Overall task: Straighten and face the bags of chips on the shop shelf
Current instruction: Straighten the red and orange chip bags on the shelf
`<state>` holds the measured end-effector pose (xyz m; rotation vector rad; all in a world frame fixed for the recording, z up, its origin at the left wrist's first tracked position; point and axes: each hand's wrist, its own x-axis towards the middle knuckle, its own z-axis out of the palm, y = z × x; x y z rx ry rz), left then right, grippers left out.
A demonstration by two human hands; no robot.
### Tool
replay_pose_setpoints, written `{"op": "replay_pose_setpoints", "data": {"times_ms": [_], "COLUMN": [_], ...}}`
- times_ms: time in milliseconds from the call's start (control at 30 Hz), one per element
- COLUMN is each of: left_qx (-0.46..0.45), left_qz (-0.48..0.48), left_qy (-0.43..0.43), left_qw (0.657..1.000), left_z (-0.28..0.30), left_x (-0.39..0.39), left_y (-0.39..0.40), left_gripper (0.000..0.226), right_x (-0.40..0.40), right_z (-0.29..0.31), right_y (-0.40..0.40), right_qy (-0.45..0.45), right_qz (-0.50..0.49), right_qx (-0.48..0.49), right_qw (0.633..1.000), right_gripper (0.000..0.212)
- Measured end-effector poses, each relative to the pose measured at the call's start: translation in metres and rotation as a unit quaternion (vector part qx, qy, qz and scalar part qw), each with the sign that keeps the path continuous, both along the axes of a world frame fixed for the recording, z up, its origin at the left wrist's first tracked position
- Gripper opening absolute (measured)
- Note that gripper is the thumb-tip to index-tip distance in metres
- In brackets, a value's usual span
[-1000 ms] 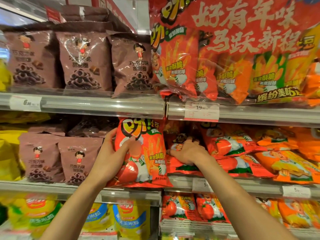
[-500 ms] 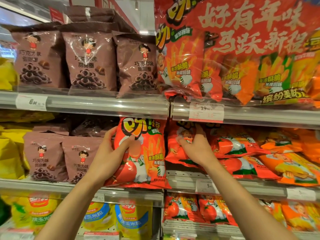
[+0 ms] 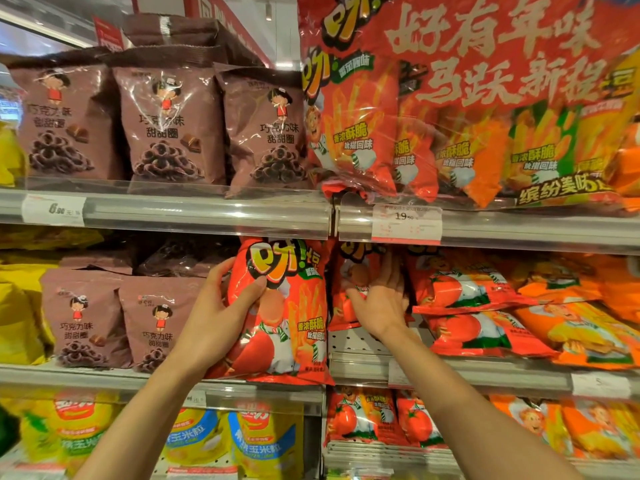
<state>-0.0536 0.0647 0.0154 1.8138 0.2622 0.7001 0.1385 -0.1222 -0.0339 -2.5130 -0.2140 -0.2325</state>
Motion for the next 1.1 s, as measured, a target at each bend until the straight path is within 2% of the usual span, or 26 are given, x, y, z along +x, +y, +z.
{"op": "replay_pose_setpoints", "data": {"times_ms": [67, 133, 233, 367, 500, 567, 633, 700, 767, 833, 867, 967, 1100], "left_qx": [-0.003, -0.004, -0.006, -0.005, -0.002, 0.0, -0.002, -0.009, -0.018, -0.023, -0.025, -0.035, -0.026], "left_qz": [0.003, 0.003, 0.0, 0.003, 0.004, 0.005, 0.004, 0.001, -0.002, -0.005, -0.006, -0.012, -0.012], "left_qy": [-0.004, -0.002, 0.003, 0.003, 0.003, 0.0, -0.002, -0.005, -0.013, -0.014, -0.015, -0.018, -0.024], "left_qw": [1.0, 1.0, 1.0, 1.0, 1.0, 1.0, 1.0, 1.0, 1.0, 1.0, 1.0, 0.999, 0.999], "left_z": [-0.001, -0.002, -0.003, -0.004, -0.004, -0.005, -0.006, -0.008, -0.011, -0.013, -0.014, -0.015, -0.012], "left_x": [0.0, 0.001, 0.002, 0.004, 0.004, 0.003, 0.004, 0.006, 0.01, 0.015, 0.018, 0.03, 0.052], "left_y": [-0.001, -0.001, -0.003, 0.0, -0.001, -0.002, -0.004, -0.006, -0.01, -0.017, -0.021, -0.033, -0.053], "left_gripper": [0.055, 0.054, 0.053, 0.058, 0.057, 0.056, 0.055, 0.058, 0.059, 0.057, 0.056, 0.052, 0.052], "right_x": [0.002, 0.002, 0.008, 0.007, 0.01, 0.009, 0.001, -0.01, -0.021, -0.031, -0.033, -0.042, -0.049], "right_z": [-0.004, -0.005, -0.008, -0.001, -0.001, -0.002, 0.005, 0.013, 0.024, 0.036, 0.041, 0.054, 0.059], "right_y": [-0.005, -0.01, -0.007, 0.003, 0.002, -0.002, -0.007, -0.01, -0.015, -0.02, -0.024, -0.038, -0.05], "right_qy": [0.023, 0.037, 0.019, -0.019, 0.001, 0.024, 0.027, 0.005, -0.023, -0.001, 0.017, 0.045, 0.073], "right_qz": [-0.009, -0.016, -0.013, -0.011, 0.002, -0.002, 0.005, 0.025, 0.056, 0.096, 0.113, 0.148, 0.189], "right_qx": [0.019, 0.05, 0.065, 0.118, 0.114, 0.102, 0.109, 0.147, 0.19, 0.229, 0.246, 0.285, 0.305], "right_qw": [1.0, 0.998, 0.998, 0.993, 0.993, 0.994, 0.994, 0.989, 0.98, 0.969, 0.963, 0.946, 0.931], "right_gripper": [0.095, 0.105, 0.094, 0.109, 0.109, 0.093, 0.064, 0.049, 0.043, 0.03, 0.027, 0.036, 0.027]}}
